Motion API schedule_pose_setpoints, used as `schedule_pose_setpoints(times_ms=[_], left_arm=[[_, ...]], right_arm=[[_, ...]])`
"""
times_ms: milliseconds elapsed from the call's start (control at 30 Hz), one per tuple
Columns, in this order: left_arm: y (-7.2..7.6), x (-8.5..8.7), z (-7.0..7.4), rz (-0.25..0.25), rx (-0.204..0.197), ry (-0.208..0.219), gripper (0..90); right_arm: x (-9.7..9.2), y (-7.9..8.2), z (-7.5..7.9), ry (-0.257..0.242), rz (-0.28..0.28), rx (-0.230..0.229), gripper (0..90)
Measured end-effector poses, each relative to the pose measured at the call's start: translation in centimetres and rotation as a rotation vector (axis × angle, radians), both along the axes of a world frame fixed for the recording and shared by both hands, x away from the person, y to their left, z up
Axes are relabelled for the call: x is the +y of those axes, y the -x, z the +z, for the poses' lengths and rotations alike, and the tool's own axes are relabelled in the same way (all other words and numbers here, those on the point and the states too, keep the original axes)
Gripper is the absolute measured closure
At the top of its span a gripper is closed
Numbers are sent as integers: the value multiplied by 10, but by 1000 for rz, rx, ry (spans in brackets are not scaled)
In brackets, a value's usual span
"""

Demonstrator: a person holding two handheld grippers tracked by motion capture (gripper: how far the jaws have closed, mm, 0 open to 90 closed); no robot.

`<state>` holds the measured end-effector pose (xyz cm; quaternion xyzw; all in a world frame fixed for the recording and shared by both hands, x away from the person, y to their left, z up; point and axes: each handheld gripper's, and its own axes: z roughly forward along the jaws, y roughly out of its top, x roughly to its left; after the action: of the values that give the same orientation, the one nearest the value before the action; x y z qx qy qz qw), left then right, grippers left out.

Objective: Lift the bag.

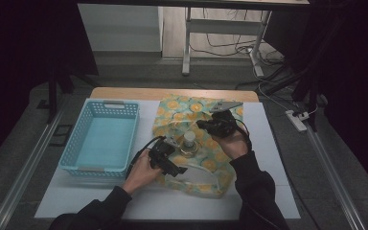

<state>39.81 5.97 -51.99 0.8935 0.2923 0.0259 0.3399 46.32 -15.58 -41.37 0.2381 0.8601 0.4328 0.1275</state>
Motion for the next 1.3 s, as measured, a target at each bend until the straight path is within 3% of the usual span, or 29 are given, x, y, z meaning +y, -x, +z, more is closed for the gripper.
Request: schedule_pose_setpoints(times_ms=[167, 300, 400, 467, 600, 733, 867, 933, 1167, 1300], left_arm=[[-1, -6, -10, -19, -13, -50, 0], [-3, -9, -15, -20, -18, -63, 0], [-4, -11, -16, -17, -36, -73, 0], [-3, -13, -16, -25, -64, -104, 9], [-3, -12, -14, -31, -67, -111, 58], [-4, -10, -11, -17, -68, -104, 196], [-4, -5, -11, 36, -71, -67, 395], [-5, -5, -9, 46, -66, -85, 462], [-7, -6, -7, 118, -22, -77, 666], [-8, -6, -8, 116, 14, -42, 865]], right_arm=[[0, 0, -1, 2, 0, 2, 900], [0, 0, -1, 2, 1, 2, 900], [0, -1, 0, 1, 0, 2, 900], [-1, -1, 0, -1, 0, 1, 900], [-1, -1, 0, -3, -1, -1, 900], [-1, 0, 1, -3, -1, 0, 900], [-1, 0, 2, -5, 1, -3, 900], [-1, 0, 2, -5, 1, -3, 900], [-1, 1, 2, -5, -1, -5, 900], [-1, 1, 2, -6, 0, -5, 900]])
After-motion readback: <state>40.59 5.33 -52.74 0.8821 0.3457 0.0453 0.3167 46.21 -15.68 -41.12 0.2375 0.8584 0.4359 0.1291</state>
